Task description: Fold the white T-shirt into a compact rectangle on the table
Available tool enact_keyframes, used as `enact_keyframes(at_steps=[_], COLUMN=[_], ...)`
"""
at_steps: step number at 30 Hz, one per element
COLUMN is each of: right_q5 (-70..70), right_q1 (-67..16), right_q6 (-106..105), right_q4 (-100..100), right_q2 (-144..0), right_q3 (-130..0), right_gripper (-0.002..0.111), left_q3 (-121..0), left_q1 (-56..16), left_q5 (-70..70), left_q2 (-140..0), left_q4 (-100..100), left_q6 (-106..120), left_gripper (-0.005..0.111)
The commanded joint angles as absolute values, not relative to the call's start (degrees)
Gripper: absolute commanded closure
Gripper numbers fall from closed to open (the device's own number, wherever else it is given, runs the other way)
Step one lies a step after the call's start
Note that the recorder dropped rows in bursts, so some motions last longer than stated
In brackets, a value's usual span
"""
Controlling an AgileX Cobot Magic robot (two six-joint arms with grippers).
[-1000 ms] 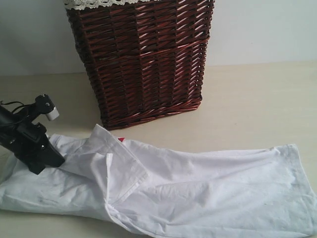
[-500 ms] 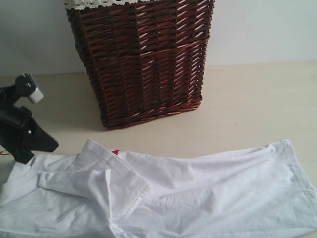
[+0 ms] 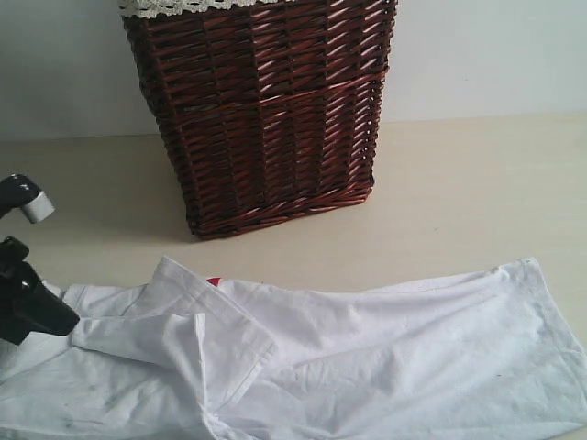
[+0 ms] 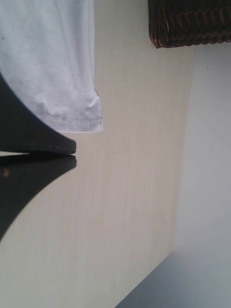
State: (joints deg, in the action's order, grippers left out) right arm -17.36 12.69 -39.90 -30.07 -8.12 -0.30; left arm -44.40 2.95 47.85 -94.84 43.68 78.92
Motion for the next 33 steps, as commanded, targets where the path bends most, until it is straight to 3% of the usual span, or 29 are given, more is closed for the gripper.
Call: enact_keyframes(at_steps=[1,6,19,33], right_q5=[-17.20,-17.20,-17.20,-17.20], right_q1=[12.65,12.65,12.65,12.65], right_q6=[-40.37,-40.37,-40.37,-40.37], right_q4=[-30.05,-29.92,-30.05,-30.05], right_q2=[-8.13,-8.13,-8.13,-8.13], right_q3=[0.00,0.00,0.00,0.00], right_gripper=[0.108,0.108,0.108,0.108], left_q3=[-42.61,-42.61,-42.35,-35.78], left_q1=[7.78,10.38,10.38,9.55], left_q5=[46.00,47.57,39.78,29.65], left_q2=[-94.54,-94.54,-94.54,-96.42], left_q4=[41.89,38.11,25.78,32.94], left_q6=[69.56,58.16,44.58,52.37], left_gripper=[0.076,0.002,0.002,0.002])
